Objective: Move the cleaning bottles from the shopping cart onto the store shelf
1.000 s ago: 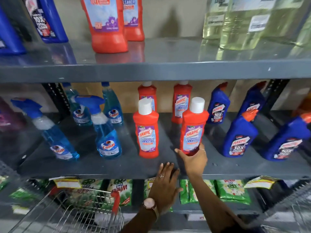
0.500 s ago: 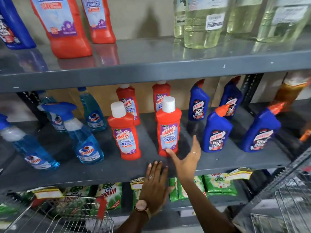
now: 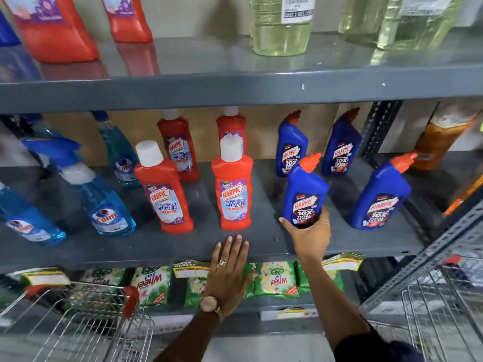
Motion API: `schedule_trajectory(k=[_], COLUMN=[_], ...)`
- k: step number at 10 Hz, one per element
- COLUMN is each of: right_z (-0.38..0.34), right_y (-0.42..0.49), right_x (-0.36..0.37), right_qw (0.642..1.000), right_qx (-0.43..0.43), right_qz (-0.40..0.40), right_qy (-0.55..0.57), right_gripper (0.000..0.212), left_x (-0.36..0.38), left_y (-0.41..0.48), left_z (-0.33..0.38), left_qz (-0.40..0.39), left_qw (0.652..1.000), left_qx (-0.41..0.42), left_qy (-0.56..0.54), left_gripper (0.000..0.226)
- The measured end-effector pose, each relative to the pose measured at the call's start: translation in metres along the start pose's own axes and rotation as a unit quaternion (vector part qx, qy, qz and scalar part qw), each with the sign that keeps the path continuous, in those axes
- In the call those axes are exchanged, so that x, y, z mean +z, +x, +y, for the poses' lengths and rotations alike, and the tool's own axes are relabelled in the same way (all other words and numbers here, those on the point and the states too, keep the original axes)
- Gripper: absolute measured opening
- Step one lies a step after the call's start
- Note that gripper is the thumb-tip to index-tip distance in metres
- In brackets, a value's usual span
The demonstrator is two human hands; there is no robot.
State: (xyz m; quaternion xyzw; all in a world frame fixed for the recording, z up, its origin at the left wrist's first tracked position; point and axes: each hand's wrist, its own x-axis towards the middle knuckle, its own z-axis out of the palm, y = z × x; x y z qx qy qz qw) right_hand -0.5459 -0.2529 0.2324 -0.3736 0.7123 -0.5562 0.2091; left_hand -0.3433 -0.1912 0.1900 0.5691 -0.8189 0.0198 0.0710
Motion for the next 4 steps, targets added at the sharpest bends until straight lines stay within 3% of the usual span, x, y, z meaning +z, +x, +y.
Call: schedule_trajectory(k=[2,3,4], right_z=[-0.009,-0.015,-0.025], right_y=[-0.002,-0.013,-0.038], right_x=[-0.007,-0.017,-0.047], right_qw=[0.999,0.998,0.991], right_qx=[-0.021,-0.046,-0.121], right_qz=[-0.026,-0.037,0.006], right_qy=[-0.020,-0.014,0.061], right_gripper=[0.100,0.120,0.105], left_x=[-0.002,-0.005,-0.025], left_y=[0.000,-0.002,-0.012], left_z=[0.005,-0.001,-0.006], left_qz=[-0.011,0.015,0.041], left_qw=[1.000,1.000,0.998], left_qx=[-0.014,0.004,0.046], left_qy=[0.013,0.018,0.023], left_gripper=[0.067,0.071,0.078])
